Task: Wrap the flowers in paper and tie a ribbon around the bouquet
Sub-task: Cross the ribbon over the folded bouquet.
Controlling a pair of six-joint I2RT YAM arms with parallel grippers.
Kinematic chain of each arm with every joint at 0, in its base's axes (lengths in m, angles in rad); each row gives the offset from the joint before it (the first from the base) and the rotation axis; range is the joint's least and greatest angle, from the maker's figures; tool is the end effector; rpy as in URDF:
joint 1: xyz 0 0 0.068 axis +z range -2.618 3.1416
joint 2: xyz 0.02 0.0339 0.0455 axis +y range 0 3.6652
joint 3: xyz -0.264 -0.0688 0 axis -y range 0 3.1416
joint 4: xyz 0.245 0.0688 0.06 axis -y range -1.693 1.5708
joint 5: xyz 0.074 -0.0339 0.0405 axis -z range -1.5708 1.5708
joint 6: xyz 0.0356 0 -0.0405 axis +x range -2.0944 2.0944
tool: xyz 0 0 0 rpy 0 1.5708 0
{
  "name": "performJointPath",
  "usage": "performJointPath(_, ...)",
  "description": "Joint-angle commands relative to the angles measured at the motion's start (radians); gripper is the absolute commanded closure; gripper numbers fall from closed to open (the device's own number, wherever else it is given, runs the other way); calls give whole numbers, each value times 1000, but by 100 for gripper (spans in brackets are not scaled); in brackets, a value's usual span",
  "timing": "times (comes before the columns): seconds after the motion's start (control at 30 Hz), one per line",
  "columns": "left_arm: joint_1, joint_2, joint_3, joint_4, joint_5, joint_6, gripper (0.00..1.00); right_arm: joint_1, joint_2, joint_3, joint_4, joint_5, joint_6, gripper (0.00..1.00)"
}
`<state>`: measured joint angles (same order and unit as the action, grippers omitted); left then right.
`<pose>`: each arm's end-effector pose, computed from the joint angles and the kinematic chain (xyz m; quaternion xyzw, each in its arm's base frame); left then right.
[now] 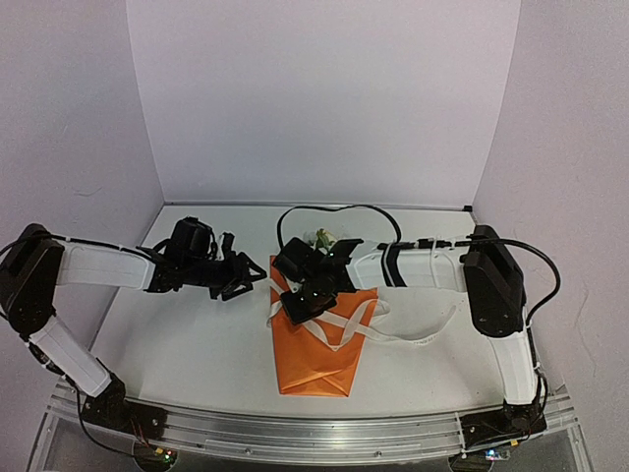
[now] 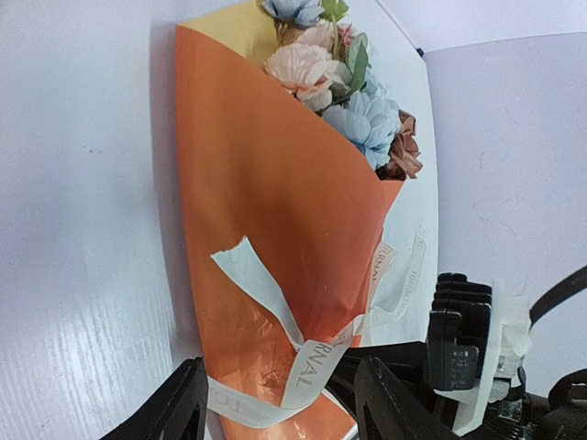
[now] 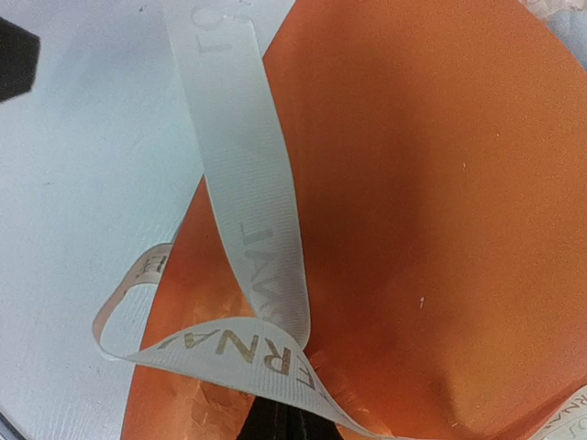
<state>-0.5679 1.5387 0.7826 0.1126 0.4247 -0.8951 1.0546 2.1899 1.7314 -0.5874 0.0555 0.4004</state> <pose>0.2586 -0.1824 0.1891 -0.0494 0.8780 -0.4323 0.1994 0.2358 0.4116 0.1791 -0.3034 0.9165 0.1525 0.2115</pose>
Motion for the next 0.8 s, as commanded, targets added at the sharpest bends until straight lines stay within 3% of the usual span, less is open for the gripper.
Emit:
performJointPath(0.0,5,73,78,63,79,-55,44,4,-34,-13,20,18,-8,98)
performJointPath(0.37,5,210,139,110,111,-83,49,4,-42,-21,29,17,-19,97)
performJointPath(0.53,5,233,155,100,95,-94,66,3,-39,-12,29,18,-19,96)
performJointPath(0.63,5,231,158,78,74,-84,83,3,-53,-21,29,26,-10,88)
performJointPath(0.7,5,227,154,74,64,-78,96,2,-73,-34,29,37,1,78)
performJointPath(0.77,6,218,151,62,41,-71,100,3,-105,-56,28,53,9,64)
